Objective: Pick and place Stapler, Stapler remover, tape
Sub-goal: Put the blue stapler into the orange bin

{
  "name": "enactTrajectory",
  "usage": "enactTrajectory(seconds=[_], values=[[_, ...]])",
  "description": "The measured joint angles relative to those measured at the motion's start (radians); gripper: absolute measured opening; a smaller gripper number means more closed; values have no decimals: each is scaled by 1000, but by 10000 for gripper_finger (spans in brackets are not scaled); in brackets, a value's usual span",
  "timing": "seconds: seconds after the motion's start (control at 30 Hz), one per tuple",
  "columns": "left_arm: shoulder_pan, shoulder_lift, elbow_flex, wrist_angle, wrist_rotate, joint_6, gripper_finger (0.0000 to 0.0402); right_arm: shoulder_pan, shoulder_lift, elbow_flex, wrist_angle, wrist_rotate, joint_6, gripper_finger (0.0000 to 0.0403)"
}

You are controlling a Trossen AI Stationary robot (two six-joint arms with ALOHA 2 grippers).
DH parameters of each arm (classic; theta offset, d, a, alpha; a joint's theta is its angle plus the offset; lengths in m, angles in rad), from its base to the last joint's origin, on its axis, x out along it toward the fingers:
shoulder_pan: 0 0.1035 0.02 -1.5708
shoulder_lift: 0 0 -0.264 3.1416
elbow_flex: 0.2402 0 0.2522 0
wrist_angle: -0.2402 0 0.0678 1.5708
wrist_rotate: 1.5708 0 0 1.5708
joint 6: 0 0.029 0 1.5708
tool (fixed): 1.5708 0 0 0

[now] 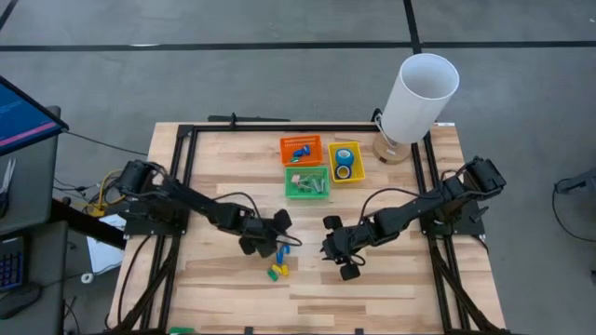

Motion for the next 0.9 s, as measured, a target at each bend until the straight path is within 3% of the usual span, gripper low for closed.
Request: enactTrajectory(seconds=[0.27,0.5,0.9], values=[[-10,40,1,83,9,76,214,1,0,0,-3,0,-2,101],[-49,44,1,130,142,74,214,1,0,0,-1,0,-1,101],[-28,57,0,203,163,13,214,1,0,0,0,0,0,101]])
